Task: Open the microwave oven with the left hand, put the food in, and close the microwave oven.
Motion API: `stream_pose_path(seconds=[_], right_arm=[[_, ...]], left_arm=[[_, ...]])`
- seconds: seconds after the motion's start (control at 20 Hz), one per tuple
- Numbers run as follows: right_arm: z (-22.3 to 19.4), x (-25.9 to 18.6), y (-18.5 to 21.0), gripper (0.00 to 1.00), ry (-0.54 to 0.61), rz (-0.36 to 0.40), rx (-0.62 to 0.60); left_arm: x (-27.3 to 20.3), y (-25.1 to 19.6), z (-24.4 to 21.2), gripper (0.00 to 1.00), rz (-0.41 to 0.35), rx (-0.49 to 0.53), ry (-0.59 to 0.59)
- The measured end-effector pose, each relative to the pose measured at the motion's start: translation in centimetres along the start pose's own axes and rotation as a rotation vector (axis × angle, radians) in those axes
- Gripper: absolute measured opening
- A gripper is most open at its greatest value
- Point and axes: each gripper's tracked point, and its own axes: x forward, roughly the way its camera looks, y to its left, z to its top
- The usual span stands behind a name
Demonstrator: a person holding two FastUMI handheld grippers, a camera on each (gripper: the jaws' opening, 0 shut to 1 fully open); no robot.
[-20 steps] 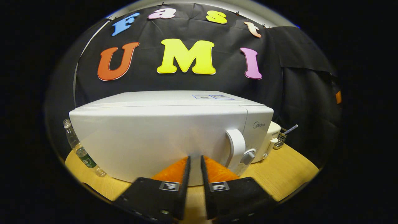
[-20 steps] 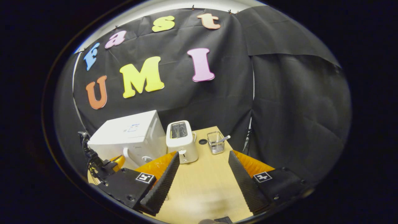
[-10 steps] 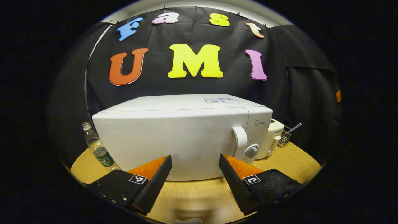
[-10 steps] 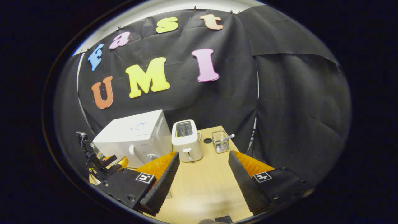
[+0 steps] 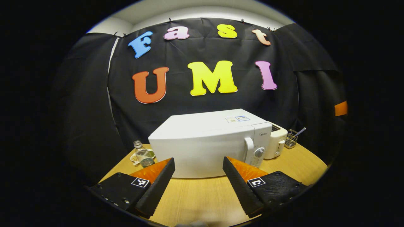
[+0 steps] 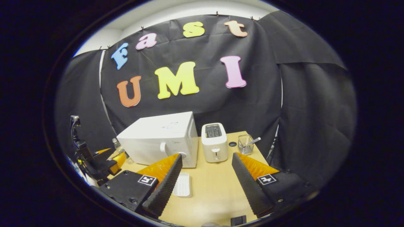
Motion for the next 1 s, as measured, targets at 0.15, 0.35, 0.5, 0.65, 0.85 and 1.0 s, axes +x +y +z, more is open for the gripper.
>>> stream_pose_path(seconds=[0.15,0.35,0.5,0.65,0.85,1.0], right_arm=[[1.4,-1.8,2.1,1.00,-0.056,0.001,-0.024],[3.6,-3.2,3.6,1.00,-0.127,-0.022,-0.036],[4.6,-3.6,4.7,1.00,-0.163,-0.037,-0.024],[5.0,-4.0,5.5,1.00,-0.173,-0.048,-0.028],[5.6,-4.9,6.4,0.90,-0.193,-0.055,-0.023],[6.3,-5.4,6.4,0.90,-0.208,-0.062,-0.011]], left_arm=[[-3.2,1.4,2.3,0.97,0.017,-0.024,-0.013],[-6.4,2.0,5.7,0.97,-0.004,-0.087,-0.045],[-7.6,3.0,8.2,0.97,-0.005,-0.106,-0.076],[-8.7,3.8,10.6,0.97,-0.010,-0.132,-0.123],[-9.4,5.0,11.6,0.97,0.017,-0.115,-0.131],[-9.9,5.2,12.6,0.97,-0.001,-0.124,-0.146]])
